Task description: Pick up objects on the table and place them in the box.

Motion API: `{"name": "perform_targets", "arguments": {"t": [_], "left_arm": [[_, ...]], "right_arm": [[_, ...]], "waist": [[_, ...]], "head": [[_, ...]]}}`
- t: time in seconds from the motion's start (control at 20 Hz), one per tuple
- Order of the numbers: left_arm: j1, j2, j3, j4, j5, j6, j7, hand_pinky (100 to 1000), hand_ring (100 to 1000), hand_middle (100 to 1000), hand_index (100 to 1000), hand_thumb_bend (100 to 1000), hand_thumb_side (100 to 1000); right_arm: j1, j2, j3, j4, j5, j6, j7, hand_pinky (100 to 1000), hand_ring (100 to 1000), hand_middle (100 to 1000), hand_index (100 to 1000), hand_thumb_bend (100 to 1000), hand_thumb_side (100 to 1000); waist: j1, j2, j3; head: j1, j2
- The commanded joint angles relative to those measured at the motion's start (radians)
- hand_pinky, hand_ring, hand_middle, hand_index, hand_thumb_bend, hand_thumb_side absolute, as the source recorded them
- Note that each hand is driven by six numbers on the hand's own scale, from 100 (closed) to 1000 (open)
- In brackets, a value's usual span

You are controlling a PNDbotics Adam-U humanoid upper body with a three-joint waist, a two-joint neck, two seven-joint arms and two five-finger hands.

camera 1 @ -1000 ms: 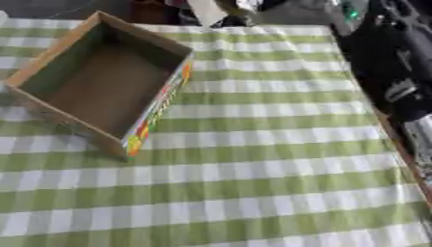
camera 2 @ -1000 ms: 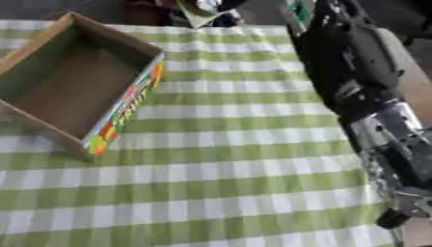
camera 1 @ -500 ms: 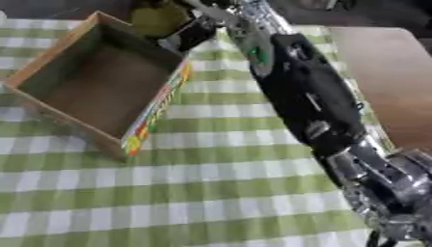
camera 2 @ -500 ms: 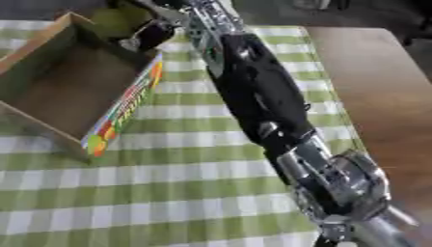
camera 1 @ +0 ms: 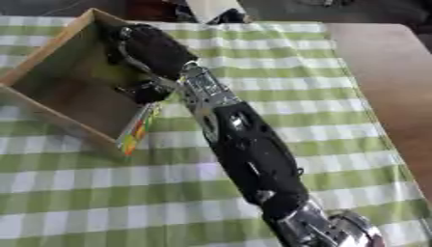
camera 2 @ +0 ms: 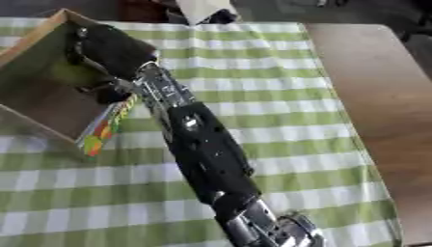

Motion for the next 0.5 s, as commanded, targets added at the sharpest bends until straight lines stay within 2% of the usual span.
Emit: {"name": "perform_targets", "arguments": {"t": [0.05, 0.15, 0.2, 0.25, 0.3, 0.35, 0.4, 0.5], "left_arm": [[-0.011, 0.015, 0.004, -0.015, 0.005, -0.002, -0.004, 656, 664, 601, 739, 100, 623], [-0.01, 0.014, 0.004, -0.015, 0.004, 0.0, -0.005, 656, 664, 601, 739, 100, 623], [-0.01, 0.014, 0.003, -0.015, 0.004, 0.0, -0.006, 656, 664, 601, 739, 100, 623], [-0.01, 0.014, 0.003, -0.015, 0.004, 0.0, -0.006, 656, 664, 601, 739, 100, 623], [-0.01, 0.014, 0.003, -0.015, 0.004, 0.001, -0.007, 656, 664, 601, 739, 100, 623], [-0.009, 0.013, 0.003, -0.015, 0.004, 0.001, -0.007, 656, 664, 601, 739, 100, 623], [-0.009, 0.013, 0.004, -0.015, 0.004, 0.001, -0.007, 656, 664, 601, 739, 100, 623], [-0.008, 0.013, 0.004, -0.015, 0.004, 0.002, -0.007, 656, 664, 601, 739, 100, 623]], "right_arm": [[-0.003, 0.022, -0.007, -0.022, 0.047, 0.011, -0.024, 690, 640, 523, 477, 194, 114], [0.001, 0.027, -0.009, -0.019, 0.064, 0.014, -0.031, 697, 659, 540, 494, 210, 100], [0.003, 0.028, -0.009, -0.017, 0.07, 0.016, -0.032, 709, 689, 572, 528, 272, 100], [0.003, 0.029, -0.009, -0.015, 0.078, 0.017, -0.028, 755, 770, 678, 669, 417, 117], [0.002, 0.027, -0.006, -0.013, 0.097, 0.019, -0.014, 791, 825, 751, 792, 414, 144], [0.001, 0.025, -0.004, -0.013, 0.121, 0.019, 0.004, 820, 865, 805, 869, 405, 111], [-0.001, 0.025, -0.004, -0.016, 0.144, 0.018, 0.024, 840, 898, 846, 907, 394, 100], [-0.007, 0.023, -0.011, -0.04, 0.173, 0.027, 0.048, 857, 924, 858, 921, 349, 100]], "waist": [[0.007, -0.017, 0.002], [0.007, -0.017, 0.002], [0.007, -0.017, 0.002], [0.008, -0.017, 0.002], [0.008, -0.017, 0.002], [0.008, -0.017, 0.002], [0.009, -0.017, 0.002], [0.01, -0.017, 0.001]], "head": [[-0.007, -0.013], [-0.009, -0.014], [-0.01, -0.014], [-0.011, -0.015], [-0.012, -0.015], [-0.013, -0.015], [-0.014, -0.015], [-0.015, -0.014]]}}
